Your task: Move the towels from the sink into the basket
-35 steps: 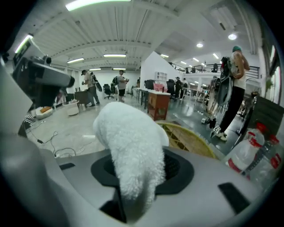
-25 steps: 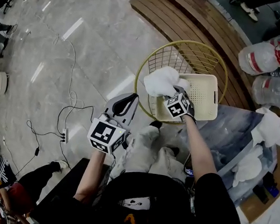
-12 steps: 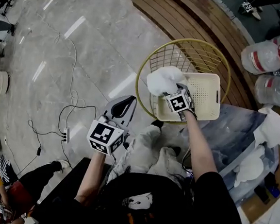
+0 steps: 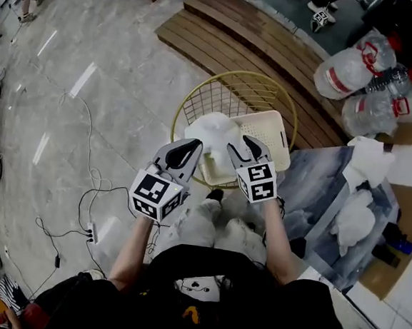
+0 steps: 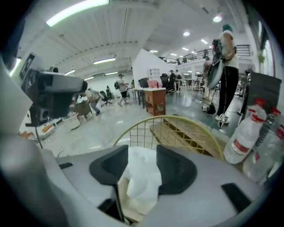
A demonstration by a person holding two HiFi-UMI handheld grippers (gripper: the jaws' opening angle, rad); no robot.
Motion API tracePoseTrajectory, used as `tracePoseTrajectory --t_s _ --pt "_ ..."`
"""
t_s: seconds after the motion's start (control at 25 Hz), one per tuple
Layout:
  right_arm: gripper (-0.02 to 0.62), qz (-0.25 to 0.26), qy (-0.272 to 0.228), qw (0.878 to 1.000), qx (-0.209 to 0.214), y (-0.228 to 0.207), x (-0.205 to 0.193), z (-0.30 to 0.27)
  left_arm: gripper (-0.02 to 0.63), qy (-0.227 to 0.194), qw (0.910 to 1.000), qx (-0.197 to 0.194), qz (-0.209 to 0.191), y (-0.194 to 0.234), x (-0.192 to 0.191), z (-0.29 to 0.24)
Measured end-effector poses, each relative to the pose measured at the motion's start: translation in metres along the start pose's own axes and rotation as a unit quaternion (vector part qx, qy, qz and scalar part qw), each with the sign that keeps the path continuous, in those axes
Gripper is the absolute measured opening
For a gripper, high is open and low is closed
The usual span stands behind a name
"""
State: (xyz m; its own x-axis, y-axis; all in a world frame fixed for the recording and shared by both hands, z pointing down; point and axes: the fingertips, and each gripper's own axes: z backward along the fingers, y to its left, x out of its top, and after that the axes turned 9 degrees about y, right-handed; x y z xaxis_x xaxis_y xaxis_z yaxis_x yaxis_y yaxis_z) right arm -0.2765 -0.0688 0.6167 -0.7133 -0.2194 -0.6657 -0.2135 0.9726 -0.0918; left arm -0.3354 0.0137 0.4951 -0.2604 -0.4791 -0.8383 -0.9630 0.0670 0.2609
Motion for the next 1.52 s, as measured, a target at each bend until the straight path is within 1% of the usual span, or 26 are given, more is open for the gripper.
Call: tracePoseTrajectory --t_s 0.08,0.16,0.28,0.36,0.48,0.6,0.72,0.88,1.0,1.04,1.08,1.16,1.28,1.36,1.44,1.52 --pt "0.19 -0.032 -0.037 0.999 -0.022 -0.012 0.009 0.039 0.017 0.004 0.9995 -0.027 -0.017 -0.023 0.009 -0.008" --pt "0.186 -0.064 -0.067 0.995 -0.046 -0.025 0.01 0.076 0.017 0.009 0.9979 -0.056 -0.031 -0.047 0.015 -0.015" --pt "0.176 -0.102 -0.098 0.986 -0.087 -0.047 0.0 0.128 0.017 0.021 0.9935 -0.102 -0.047 -0.088 0.019 -0.026" --pt "0.175 -0.117 -0.109 0.98 -0.119 -0.063 -0.013 0.162 0.017 0.031 0.9885 -0.135 -0.06 -0.118 0.021 -0.036" --pt "0.175 -0.136 -0.121 0.968 -0.172 -0.091 -0.038 0.215 0.017 0.04 0.978 -0.186 -0.086 -0.165 0.027 -0.054" --pt "0.175 -0.165 -0.134 0.952 -0.22 -0.119 -0.072 0.267 0.017 0.046 0.9663 -0.228 -0.111 -0.215 0.03 -0.074" --pt "0.175 -0.187 -0.138 0.936 -0.266 -0.14 -0.111 0.317 0.017 0.045 0.9524 -0.267 -0.14 -0.271 0.035 -0.091" --pt "0.176 -0.211 -0.132 0.915 -0.318 -0.167 -0.17 0.38 0.017 0.049 0.9356 -0.31 -0.162 -0.349 0.035 -0.112" --pt "0.183 -0.233 -0.134 0.901 -0.342 -0.192 -0.213 0.417 0.017 0.056 0.9268 -0.328 -0.174 -0.403 0.03 -0.127" --pt "0.195 -0.238 -0.132 0.897 -0.347 -0.2 -0.227 0.428 0.017 0.06 0.9246 -0.332 -0.176 -0.419 0.028 -0.132" --pt "0.218 -0.242 -0.129 0.895 -0.352 -0.209 -0.241 0.437 0.017 0.063 0.9226 -0.336 -0.178 -0.435 0.027 -0.137" --pt "0.243 -0.25 -0.118 0.892 -0.357 -0.227 -0.27 0.449 0.017 0.059 0.9196 -0.343 -0.182 -0.465 0.027 -0.145" --pt "0.288 -0.263 -0.087 0.893 -0.355 -0.256 -0.313 0.451 0.017 0.059 0.9181 -0.343 -0.189 -0.497 0.026 -0.157" --pt "0.317 -0.271 -0.055 0.894 -0.352 -0.276 -0.344 0.447 0.017 0.062 0.9199 -0.337 -0.191 -0.513 0.024 -0.164" --pt "0.34 -0.274 -0.02 0.899 -0.341 -0.294 -0.372 0.437 0.017 0.066 0.9231 -0.327 -0.191 -0.523 0.022 -0.17" --pt "0.366 -0.279 0.012 0.906 -0.318 -0.309 -0.398 0.422 0.017 0.072 0.9269 -0.315 -0.191 -0.528 0.018 -0.175"
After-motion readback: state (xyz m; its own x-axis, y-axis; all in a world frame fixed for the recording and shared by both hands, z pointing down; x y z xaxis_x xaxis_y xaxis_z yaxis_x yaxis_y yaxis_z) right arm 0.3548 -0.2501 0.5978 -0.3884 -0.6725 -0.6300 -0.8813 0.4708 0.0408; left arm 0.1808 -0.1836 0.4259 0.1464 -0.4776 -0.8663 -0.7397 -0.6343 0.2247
